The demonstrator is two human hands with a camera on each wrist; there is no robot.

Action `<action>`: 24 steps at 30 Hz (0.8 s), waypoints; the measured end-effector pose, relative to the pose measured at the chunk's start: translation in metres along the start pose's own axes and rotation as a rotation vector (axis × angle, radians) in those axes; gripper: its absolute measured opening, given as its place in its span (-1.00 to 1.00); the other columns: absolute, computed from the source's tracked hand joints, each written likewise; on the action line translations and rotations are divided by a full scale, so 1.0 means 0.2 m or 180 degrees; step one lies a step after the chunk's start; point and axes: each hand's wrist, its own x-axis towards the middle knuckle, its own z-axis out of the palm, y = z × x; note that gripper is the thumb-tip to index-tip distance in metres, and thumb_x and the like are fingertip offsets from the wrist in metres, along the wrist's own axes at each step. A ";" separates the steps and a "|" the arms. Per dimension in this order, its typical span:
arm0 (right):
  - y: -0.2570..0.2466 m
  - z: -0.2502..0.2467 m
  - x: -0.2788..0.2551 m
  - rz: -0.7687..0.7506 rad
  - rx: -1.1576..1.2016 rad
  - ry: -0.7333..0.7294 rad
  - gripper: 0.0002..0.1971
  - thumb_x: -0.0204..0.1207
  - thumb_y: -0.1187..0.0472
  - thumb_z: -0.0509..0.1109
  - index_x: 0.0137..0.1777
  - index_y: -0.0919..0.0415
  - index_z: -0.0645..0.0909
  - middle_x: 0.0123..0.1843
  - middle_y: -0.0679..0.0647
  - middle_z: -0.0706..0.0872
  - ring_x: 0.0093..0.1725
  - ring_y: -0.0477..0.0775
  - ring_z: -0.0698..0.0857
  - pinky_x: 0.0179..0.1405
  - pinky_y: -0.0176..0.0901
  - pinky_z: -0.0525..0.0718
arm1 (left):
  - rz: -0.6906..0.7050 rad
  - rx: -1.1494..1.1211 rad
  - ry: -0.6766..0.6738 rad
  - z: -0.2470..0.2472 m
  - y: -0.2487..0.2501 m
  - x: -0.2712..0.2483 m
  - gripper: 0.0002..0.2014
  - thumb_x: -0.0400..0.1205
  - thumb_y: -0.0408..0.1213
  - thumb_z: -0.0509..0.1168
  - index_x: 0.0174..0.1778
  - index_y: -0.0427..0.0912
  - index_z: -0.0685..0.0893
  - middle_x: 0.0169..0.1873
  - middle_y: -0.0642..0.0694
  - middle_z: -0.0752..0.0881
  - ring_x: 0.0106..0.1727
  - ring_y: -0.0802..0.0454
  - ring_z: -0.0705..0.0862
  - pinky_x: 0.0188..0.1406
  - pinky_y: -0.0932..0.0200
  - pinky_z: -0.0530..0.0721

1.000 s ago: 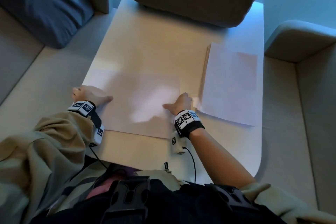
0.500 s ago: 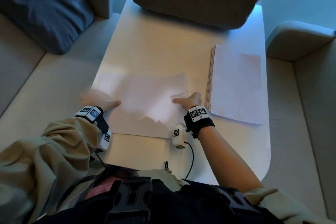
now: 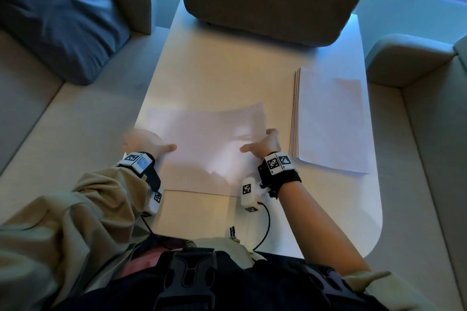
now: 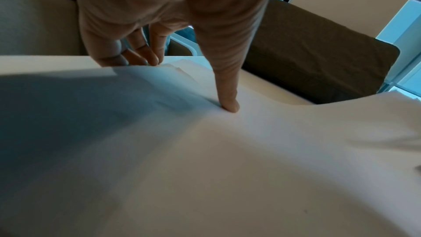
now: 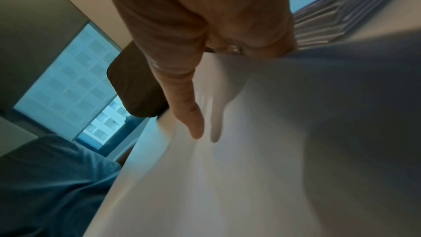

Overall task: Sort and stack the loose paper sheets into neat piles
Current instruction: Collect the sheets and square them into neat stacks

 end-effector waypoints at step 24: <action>-0.14 -0.41 -0.25 -0.1817 0.2338 0.0401 -0.79 0.28 0.41 0.61 -0.11 0.22 0.73 -0.22 -0.01 0.83 -0.23 -0.01 0.78 -0.24 -0.19 0.72 | 0.1467 -0.3699 0.0186 -0.29 0.26 0.08 -0.69 0.26 -0.32 0.65 -0.22 -0.05 0.67 -0.24 0.14 0.74 -0.34 0.40 0.71 -0.31 0.41 0.69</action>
